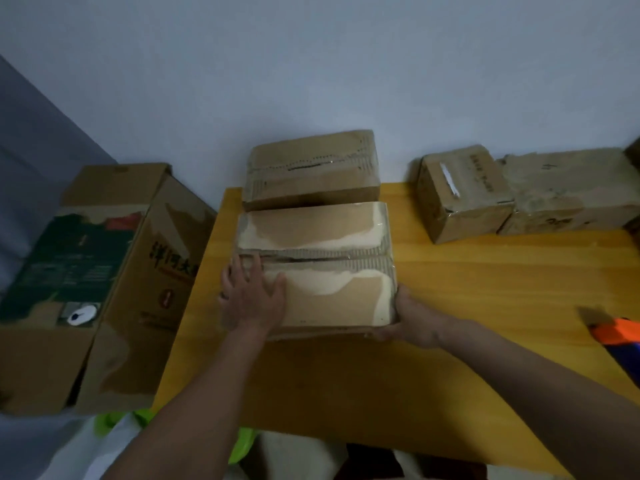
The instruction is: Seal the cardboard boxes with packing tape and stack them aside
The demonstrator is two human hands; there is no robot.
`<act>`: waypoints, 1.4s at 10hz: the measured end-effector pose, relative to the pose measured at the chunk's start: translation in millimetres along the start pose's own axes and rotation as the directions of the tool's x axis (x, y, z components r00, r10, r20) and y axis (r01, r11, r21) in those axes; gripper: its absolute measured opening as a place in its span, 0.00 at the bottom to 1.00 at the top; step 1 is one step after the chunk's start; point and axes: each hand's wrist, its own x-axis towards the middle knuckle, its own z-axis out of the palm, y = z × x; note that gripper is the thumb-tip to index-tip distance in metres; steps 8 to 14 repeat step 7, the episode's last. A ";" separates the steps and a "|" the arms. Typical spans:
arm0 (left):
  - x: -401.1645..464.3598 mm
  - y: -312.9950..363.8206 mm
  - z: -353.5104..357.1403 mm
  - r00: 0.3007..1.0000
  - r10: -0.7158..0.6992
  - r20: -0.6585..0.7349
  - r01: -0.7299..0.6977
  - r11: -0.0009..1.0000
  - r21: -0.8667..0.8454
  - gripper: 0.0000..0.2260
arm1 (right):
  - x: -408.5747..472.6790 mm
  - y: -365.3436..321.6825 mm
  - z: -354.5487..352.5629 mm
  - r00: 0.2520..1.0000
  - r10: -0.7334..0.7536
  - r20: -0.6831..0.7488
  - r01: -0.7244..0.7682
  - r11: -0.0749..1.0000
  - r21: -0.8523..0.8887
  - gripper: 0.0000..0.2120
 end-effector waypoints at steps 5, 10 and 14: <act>54.8 -17.3 -7.4 0.996 0.079 0.041 -0.082 0.994 0.077 0.28 | 23.5 -34.0 16.1 0.995 0.053 -0.080 -0.065 0.986 -0.153 0.33; 22.1 11.0 -8.0 0.925 0.376 -0.055 -0.380 0.919 -0.100 0.11 | -8.6 -32.3 -4.6 0.987 0.047 -0.153 -0.103 0.918 -0.383 0.26; 22.1 11.0 -8.0 0.925 0.376 -0.055 -0.380 0.919 -0.100 0.11 | -8.6 -32.3 -4.6 0.987 0.047 -0.153 -0.103 0.918 -0.383 0.26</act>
